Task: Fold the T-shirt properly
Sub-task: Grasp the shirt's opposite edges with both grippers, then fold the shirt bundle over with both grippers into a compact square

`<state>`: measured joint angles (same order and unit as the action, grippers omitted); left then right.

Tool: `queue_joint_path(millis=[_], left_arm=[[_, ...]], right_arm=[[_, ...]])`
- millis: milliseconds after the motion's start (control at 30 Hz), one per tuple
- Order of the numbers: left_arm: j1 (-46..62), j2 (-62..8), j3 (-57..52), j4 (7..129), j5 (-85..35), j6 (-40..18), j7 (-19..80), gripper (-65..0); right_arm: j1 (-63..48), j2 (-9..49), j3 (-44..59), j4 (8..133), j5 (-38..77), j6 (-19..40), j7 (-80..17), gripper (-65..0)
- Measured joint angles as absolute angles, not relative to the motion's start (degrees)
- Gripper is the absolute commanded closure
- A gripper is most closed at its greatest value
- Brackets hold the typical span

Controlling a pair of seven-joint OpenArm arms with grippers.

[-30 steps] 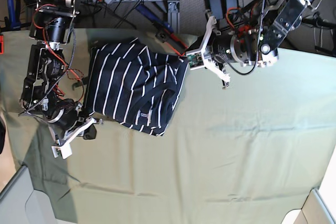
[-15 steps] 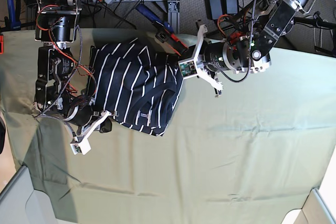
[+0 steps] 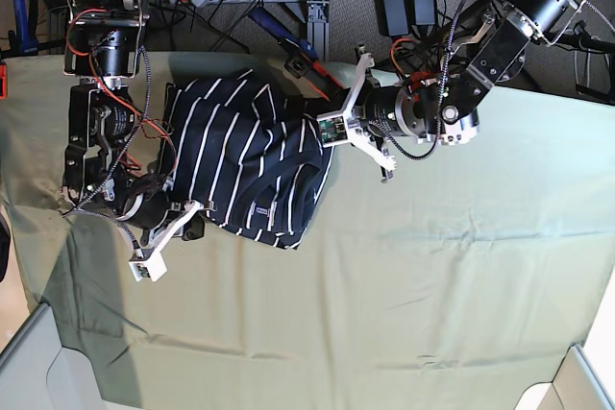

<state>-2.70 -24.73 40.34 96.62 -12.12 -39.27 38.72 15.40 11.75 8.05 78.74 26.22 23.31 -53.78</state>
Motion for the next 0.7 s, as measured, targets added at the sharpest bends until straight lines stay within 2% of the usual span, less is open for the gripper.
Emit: queue_joint_path(millis=[133, 400, 700], left_arm=[[-5.63, -24.45, 40.56, 92.60, -14.11, -40.07, 36.62, 0.0], [-12.47, -22.94, 40.58, 82.39, -16.16, -41.56, 30.98, 0.0], [-21.34, -13.47, 40.34, 68.14, -14.31, -42.11, 30.30, 0.0]], right_arm=[[15.38, 12.34, 8.05, 78.74, 26.55, 23.31, -57.56, 0.0], [14.28, 15.46, 8.05, 79.07, 28.86, 23.31, -58.17, 0.0], [14.28, 17.34, 8.05, 79.13, 31.16, 23.31, -60.73, 0.0]])
